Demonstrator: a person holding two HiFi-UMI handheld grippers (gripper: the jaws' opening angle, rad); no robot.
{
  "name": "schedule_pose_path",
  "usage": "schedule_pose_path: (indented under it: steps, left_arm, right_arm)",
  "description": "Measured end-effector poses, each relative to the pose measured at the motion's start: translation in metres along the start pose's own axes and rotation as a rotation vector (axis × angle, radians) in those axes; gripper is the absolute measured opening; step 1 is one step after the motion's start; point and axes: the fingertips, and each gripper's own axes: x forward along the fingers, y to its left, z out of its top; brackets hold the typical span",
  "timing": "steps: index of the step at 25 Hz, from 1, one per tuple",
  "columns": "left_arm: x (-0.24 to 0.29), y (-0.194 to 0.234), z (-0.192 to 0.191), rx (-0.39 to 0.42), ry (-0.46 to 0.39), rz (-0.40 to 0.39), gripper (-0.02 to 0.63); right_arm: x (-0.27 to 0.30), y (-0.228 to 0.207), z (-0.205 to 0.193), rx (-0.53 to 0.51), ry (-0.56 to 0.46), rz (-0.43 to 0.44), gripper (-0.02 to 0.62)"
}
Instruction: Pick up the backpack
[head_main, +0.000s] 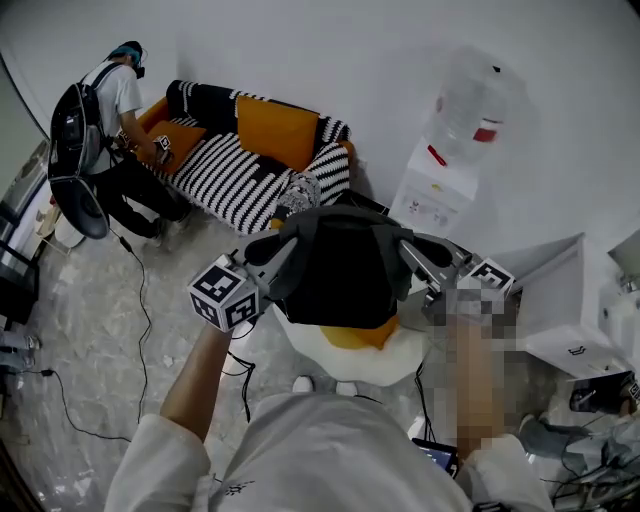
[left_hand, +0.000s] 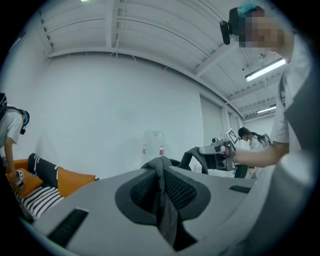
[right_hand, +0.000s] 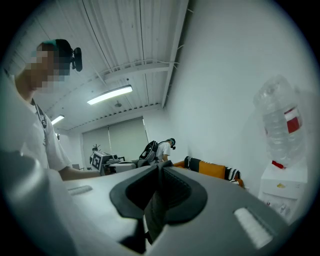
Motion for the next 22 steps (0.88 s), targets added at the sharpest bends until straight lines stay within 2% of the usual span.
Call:
schedule_pose_path:
  steps: [14,22]
  left_arm:
    - [0.015,0.017,0.052,0.038,-0.090,0.012,0.026]
    - [0.043,0.038,0.065,0.045,-0.085,0.010,0.026]
  right_arm:
    - [0.013,-0.008,0.050,-0.056,-0.045,0.013,0.034]
    - [0.027,-0.038,0.068,-0.062,-0.045,0.010,0.035]
